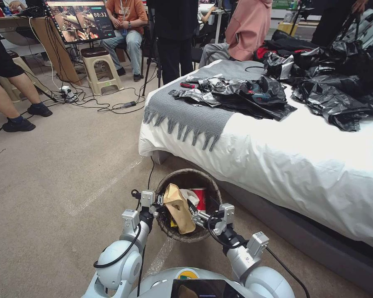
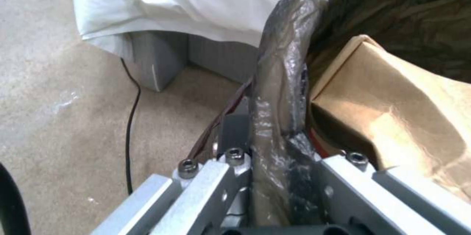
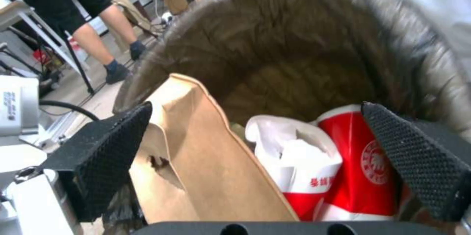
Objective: Pick up the trash bin, then pick up the garbage from the floor and place it into the trash bin.
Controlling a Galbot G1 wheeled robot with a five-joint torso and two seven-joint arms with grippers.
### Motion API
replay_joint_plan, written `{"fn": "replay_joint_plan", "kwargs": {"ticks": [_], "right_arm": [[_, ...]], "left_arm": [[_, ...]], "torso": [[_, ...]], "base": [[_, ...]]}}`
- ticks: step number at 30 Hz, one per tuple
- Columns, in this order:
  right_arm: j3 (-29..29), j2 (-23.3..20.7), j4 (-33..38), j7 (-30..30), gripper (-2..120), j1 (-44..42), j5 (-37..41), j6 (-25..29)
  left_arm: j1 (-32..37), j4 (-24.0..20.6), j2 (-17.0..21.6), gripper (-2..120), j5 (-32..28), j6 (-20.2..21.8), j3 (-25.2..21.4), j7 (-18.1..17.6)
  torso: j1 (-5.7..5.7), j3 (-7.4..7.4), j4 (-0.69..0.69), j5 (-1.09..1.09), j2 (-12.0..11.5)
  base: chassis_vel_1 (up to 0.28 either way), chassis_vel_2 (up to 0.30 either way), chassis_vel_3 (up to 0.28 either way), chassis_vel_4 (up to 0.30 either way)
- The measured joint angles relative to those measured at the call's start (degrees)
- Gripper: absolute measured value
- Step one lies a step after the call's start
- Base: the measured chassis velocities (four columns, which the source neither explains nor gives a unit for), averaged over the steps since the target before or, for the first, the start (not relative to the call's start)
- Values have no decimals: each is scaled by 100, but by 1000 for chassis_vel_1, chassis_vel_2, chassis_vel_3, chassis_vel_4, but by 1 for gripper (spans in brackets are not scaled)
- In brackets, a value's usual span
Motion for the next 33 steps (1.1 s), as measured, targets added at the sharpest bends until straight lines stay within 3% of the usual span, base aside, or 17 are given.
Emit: {"fn": "replay_joint_plan", "kwargs": {"ticks": [17,20,21,24,26,33], "right_arm": [[461,324,337,-65,100,-334,-577,584],[623,482,364,-15,100,-432,-1148,1054],[713,579,363,91,100,-511,-1695,1367],[806,661,317,183,100,-552,-2214,1661],[1031,799,119,381,100,-566,-3107,2156],[1253,963,-231,614,100,-443,-3472,2459]], "left_arm": [[-53,144,-4,0,-77,-37,-96,6],[-54,143,6,0,-100,-39,-127,7],[-54,140,18,0,-118,-42,-153,7],[-53,132,22,0,-130,-43,-174,7],[-44,95,26,0,-139,-48,-204,8],[-5,21,27,0,-122,-66,-250,7]], "torso": [[0,0,0,0,0],[0,0,0,0,0],[0,0,0,0,0],[0,0,0,0,0],[0,0,1,0,0],[0,0,1,0,0]], "base": [[0,0,0,0],[0,0,0,0],[0,0,0,0],[0,0,0,0],[0,0,0,0],[0,0,0,0]]}}
